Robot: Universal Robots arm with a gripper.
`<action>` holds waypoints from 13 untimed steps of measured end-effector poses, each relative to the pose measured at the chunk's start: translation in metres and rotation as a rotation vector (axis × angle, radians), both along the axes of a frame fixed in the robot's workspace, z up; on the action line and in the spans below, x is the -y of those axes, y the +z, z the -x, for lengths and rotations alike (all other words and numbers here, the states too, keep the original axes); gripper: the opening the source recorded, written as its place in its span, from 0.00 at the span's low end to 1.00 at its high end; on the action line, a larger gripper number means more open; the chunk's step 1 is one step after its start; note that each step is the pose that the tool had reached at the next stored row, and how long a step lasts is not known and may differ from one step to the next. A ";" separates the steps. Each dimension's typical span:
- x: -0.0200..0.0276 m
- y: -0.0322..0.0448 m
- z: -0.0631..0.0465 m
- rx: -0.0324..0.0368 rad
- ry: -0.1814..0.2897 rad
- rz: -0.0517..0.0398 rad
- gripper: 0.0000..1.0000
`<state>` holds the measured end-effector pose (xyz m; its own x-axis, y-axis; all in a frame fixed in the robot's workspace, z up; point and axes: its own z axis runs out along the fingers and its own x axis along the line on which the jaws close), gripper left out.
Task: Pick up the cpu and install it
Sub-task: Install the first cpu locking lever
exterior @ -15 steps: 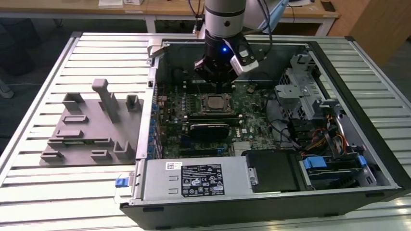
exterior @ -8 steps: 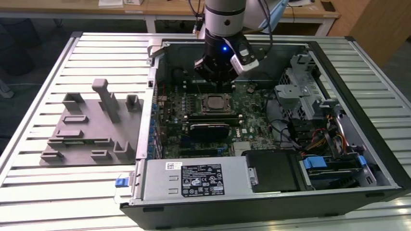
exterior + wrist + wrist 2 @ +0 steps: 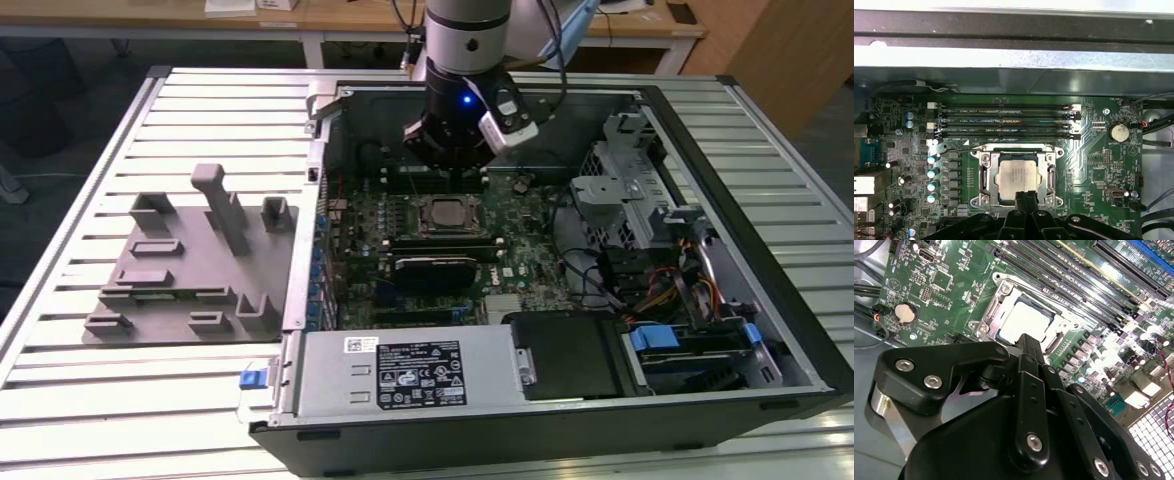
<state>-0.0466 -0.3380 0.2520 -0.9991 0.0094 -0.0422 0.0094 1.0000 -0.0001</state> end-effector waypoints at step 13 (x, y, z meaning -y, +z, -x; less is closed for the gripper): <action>0.0000 0.0000 0.009 0.0001 0.000 -0.0011 0.11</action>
<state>-0.0553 -0.3380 0.2519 -0.9991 0.0094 -0.0423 0.0094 1.0000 0.0010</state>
